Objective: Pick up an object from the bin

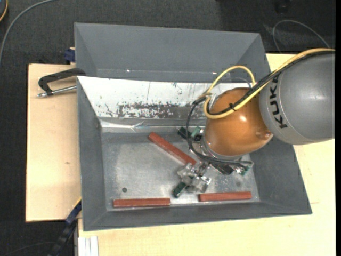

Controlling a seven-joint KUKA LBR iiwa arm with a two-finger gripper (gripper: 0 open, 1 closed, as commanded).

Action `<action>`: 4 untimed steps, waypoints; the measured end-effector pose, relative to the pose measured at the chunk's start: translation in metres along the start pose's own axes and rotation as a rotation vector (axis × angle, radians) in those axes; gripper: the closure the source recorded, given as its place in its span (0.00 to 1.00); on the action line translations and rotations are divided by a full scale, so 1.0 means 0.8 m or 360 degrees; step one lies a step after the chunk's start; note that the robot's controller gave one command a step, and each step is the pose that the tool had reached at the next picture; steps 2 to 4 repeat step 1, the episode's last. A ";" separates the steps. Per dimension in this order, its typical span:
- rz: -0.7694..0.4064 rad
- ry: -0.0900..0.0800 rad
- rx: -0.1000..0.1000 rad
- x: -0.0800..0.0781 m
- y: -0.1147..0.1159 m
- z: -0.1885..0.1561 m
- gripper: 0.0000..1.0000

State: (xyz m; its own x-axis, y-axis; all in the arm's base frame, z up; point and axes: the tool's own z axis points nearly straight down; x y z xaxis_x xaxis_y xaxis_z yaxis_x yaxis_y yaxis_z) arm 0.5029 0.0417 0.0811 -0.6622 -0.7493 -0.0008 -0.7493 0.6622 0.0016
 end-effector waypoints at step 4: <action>-0.0389 -0.0011 0.0012 -0.037 -0.082 -0.151 1.00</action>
Offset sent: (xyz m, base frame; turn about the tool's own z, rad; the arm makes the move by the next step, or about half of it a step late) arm 0.0664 -0.0225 0.1186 -0.2481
